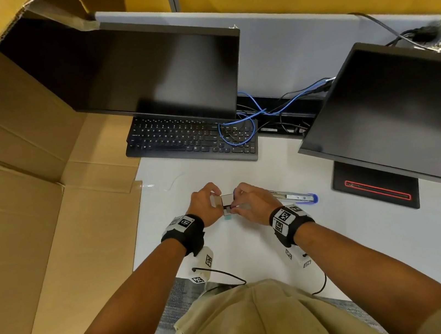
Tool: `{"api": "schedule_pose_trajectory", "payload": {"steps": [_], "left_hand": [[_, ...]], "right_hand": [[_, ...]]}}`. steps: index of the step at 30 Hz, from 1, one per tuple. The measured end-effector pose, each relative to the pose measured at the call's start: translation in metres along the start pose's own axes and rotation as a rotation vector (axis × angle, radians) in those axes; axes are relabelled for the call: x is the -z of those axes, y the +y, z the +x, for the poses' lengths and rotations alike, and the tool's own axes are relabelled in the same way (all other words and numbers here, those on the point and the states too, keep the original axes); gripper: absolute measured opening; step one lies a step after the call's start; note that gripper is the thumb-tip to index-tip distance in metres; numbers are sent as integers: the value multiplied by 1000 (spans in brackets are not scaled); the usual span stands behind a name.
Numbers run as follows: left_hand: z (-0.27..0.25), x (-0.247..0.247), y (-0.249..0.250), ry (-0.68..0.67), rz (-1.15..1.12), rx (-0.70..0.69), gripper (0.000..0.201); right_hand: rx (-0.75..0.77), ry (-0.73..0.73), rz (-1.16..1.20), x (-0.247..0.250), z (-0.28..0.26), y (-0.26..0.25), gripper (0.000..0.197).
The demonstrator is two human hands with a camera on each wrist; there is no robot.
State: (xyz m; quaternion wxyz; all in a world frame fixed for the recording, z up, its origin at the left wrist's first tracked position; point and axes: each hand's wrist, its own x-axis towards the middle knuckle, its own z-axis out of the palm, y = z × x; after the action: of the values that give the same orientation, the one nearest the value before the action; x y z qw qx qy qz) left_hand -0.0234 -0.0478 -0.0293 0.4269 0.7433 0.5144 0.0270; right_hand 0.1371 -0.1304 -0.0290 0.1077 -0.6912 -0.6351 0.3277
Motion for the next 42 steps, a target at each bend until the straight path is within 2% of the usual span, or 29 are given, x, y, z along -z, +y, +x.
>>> {"api": "schedule_pose_trajectory", "payload": {"steps": [6, 12, 17, 23, 26, 29, 33, 39, 42], "left_hand": [[0, -1, -2, 5, 10, -20, 31], [0, 2, -4, -2, 26, -26, 32], [-2, 0, -5, -9, 44, -26, 34], [-1, -2, -3, 6, 69, -28, 32], [-1, 0, -3, 24, 82, -8, 37], [0, 5, -3, 29, 96, -20, 47], [-3, 6, 0, -1, 102, -53, 49], [-5, -4, 9, 12, 113, -121, 47], [-4, -8, 13, -3, 150, -157, 51]], "right_hand": [[-89, 33, -170, -9, 5, -23, 37], [-297, 58, -126, -10, 15, -47, 34], [-304, 56, -187, -9, 14, -53, 34], [-316, 81, -101, -6, 9, -55, 31], [-352, 48, -56, 2, 10, -55, 27], [-437, -15, 102, 13, 12, -47, 29], [-514, -24, 340, 34, 14, -31, 30], [-519, -181, 336, 59, 2, -5, 31], [-524, -190, 310, 62, -5, 4, 31]]}}
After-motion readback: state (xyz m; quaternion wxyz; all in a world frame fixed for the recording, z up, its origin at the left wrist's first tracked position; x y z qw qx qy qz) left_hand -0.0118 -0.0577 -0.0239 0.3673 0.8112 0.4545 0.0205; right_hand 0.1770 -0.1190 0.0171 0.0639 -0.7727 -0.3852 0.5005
